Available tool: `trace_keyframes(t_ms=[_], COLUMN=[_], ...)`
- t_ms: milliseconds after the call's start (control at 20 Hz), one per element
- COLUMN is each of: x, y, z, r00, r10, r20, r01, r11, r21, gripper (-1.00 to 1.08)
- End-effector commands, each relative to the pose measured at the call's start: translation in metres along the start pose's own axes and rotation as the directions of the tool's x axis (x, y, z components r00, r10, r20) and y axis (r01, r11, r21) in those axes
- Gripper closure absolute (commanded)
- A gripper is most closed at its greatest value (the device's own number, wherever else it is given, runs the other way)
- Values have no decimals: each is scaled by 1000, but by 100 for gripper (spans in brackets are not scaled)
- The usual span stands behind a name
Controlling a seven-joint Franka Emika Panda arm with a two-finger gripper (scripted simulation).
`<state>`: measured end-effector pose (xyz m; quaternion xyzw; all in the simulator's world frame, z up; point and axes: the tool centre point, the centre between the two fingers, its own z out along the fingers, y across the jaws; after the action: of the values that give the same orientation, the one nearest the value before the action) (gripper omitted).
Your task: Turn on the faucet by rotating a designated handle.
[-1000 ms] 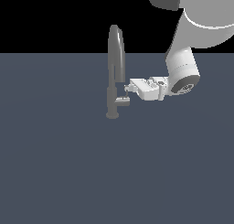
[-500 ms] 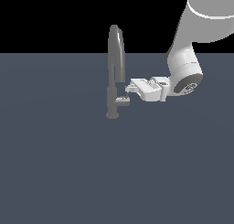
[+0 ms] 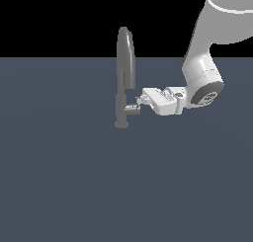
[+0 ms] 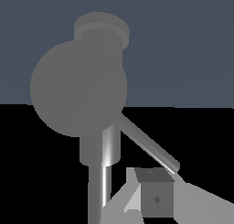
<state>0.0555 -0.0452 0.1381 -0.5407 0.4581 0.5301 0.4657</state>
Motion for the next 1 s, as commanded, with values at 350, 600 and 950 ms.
trace_keyframes(t_ms=[350,600,950], x=[40,37,45], y=[26,18,15], z=[0,0,0], r00=[1000,1000,1000], r10=[16,-5,-21], r20=[4,2,3], r01=[-16,5,21], r11=[1000,1000,1000], r21=[-2,-4,-8], gripper=[108,108,108])
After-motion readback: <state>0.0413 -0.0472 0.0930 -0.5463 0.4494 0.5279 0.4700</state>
